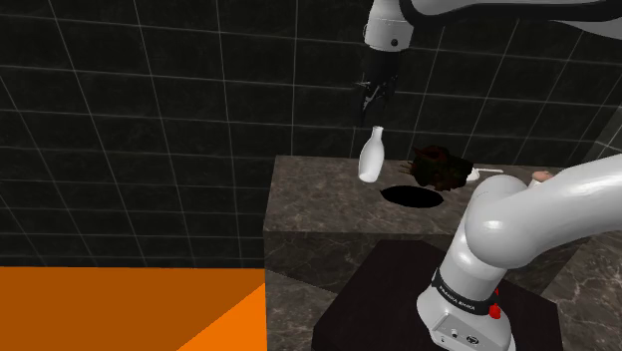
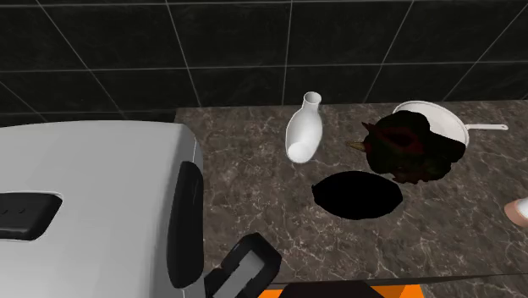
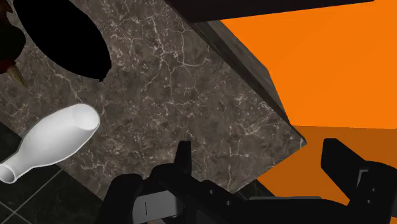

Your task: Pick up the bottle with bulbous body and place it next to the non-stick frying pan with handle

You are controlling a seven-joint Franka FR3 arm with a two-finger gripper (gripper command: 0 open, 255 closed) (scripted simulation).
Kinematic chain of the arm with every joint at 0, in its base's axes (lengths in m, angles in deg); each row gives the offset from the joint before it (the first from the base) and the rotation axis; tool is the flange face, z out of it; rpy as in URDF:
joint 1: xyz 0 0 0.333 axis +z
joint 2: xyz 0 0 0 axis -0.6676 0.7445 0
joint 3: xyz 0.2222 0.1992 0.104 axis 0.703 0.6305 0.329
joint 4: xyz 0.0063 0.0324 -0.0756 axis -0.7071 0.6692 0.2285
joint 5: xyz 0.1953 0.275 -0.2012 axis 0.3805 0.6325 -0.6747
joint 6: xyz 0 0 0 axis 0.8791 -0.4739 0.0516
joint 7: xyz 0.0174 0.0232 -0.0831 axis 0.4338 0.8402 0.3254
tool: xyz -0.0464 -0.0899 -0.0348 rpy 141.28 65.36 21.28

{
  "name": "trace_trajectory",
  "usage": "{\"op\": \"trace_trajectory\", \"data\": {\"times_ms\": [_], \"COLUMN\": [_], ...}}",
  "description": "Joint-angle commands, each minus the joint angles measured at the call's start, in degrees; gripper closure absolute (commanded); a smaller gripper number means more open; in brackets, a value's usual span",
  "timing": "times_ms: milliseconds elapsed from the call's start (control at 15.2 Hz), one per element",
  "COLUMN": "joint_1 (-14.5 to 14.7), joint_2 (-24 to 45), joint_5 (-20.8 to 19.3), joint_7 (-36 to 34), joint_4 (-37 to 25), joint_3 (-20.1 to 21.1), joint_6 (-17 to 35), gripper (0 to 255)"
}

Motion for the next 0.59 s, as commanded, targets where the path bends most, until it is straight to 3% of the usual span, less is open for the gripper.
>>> {"op": "trace_trajectory", "data": {"times_ms": [0, 528], "joint_1": [0.0, -3.2], "joint_2": [0.0, 5.3], "joint_5": [0.0, -4.7], "joint_7": [0.0, 10.1], "joint_4": [0.0, 0.5], "joint_3": [0.0, -11.0], "joint_6": [0.0, 7.1], "gripper": [0, 0]}}
